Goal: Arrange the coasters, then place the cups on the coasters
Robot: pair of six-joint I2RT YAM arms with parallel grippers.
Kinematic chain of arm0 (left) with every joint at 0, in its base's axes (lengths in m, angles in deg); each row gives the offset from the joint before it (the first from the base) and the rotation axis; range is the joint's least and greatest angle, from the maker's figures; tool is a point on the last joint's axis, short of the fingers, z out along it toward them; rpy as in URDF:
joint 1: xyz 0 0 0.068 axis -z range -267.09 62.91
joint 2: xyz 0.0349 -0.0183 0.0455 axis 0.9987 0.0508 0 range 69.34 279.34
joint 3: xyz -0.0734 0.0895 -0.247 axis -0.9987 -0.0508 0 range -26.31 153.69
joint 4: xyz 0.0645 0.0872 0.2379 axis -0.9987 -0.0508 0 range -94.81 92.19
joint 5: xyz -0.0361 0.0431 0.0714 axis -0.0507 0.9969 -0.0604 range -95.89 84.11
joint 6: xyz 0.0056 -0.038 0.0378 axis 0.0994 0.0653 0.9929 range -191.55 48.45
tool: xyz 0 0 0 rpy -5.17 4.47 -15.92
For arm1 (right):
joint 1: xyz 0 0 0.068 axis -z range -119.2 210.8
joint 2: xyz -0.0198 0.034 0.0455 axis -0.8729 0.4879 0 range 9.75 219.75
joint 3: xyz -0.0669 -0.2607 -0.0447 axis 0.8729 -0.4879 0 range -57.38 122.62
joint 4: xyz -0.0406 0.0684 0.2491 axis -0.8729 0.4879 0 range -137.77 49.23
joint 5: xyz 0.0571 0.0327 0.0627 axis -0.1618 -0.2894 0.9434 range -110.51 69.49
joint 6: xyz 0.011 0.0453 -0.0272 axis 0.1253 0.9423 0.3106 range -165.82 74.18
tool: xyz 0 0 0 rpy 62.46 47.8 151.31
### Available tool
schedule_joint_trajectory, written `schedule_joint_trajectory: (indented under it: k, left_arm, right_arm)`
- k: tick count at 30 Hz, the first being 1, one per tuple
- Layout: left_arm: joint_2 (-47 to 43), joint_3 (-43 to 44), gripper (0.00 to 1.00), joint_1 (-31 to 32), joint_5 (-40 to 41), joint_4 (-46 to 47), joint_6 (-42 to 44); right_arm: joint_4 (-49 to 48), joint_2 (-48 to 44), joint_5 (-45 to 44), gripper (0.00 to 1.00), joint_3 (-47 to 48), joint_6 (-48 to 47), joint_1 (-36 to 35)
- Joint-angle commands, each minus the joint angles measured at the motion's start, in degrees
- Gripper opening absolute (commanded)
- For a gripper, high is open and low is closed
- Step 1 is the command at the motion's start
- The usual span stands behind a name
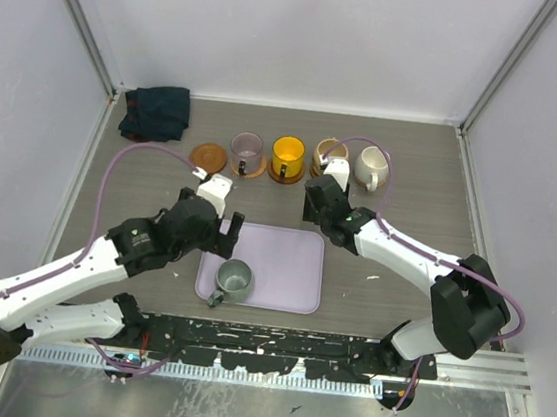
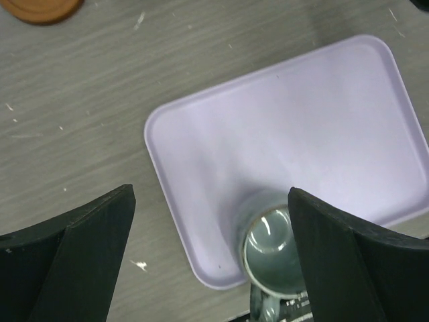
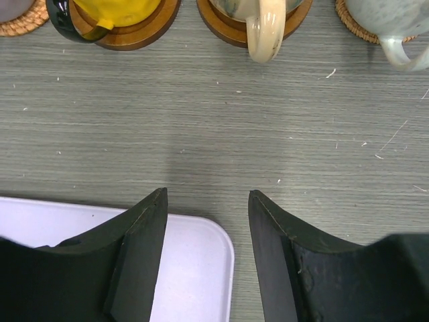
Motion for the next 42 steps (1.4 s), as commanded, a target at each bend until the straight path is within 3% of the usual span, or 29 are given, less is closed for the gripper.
schedule_joint_trajectory:
  k: [1,5,16,25,33,42]
  left_arm:
    - [-3.57,-1.02,0.98,1.95,-4.53,-5.43,-5.18]
    - [-4.73,-3.22,0.98,5.04,-8.46,-7.60,-9.44]
    - [-3.72,-6.78,0.98,18.24,-2.24,-14.74,-21.20]
    - [-1.88,-11.64,1.00,19.73,-2.06,-11.48,-21.35]
    - [-3.45,-14.85,0.78,19.77,-2.90,-7.22,-21.30]
    - [-0.87,-15.30,0.69,19.75,-4.71,-4.04,-19.96]
  right_arm:
    - [-2.43,-2.05,-0.17,0.57,1.02,-0.21,0.00]
    - [-2.43,-1.79,0.19,0.56,0.64,0.13,0.07]
    - [-2.43,-0.27,1.19,0.56,0.89,0.59,0.13]
    - [-1.97,-0.45,1.46,0.56,0.76,0.80,0.10]
    - [-1.80,0.57,2.13,0.56,0.44,1.54,0.16]
    - [-1.64,1.22,3.16,0.56,-0.05,2.50,0.08]
